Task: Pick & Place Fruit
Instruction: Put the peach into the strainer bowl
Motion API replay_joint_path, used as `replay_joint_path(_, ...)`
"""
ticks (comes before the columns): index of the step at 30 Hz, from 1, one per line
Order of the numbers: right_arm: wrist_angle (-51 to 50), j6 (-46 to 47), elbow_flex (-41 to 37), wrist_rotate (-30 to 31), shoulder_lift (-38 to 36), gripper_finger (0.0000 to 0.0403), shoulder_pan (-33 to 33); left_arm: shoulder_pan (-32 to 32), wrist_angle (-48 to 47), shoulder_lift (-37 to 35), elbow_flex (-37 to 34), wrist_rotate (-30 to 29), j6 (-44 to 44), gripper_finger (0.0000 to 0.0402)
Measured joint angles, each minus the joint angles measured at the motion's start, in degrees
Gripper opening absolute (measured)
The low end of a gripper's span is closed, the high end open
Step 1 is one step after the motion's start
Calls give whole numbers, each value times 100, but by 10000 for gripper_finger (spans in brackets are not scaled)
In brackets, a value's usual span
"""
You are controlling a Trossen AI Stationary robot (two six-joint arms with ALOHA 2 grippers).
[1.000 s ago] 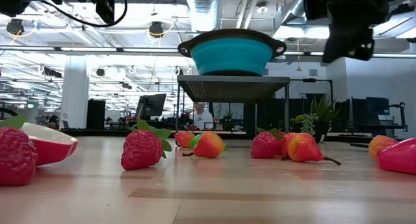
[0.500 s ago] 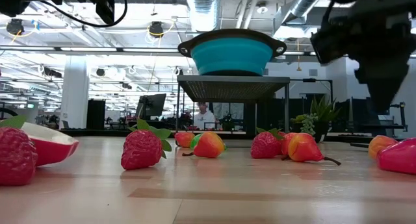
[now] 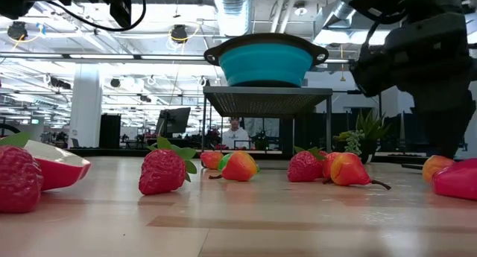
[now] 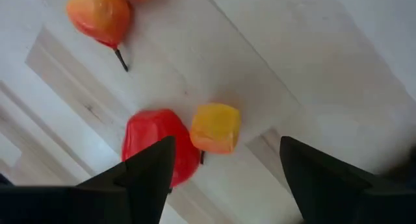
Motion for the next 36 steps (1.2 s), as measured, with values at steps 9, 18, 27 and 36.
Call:
replay_joint_path(9, 175, 176, 1, -48, 463, 269, -4, -1, -4, 0, -2, -2, 0, 2)
replay_joint_path(18, 187, 199, 10, -87, 511, 269, -6, -1, -4, 0, 0, -2, 0, 2)
replay_joint_path(27, 206, 125, 3, -87, 511, 269, -4, 1, -4, 0, -2, 0, 0, 2)
replay_joint_path(36, 213, 138, 1, -153, 511, 269, -6, 1, -4, 0, 0, -2, 0, 2)
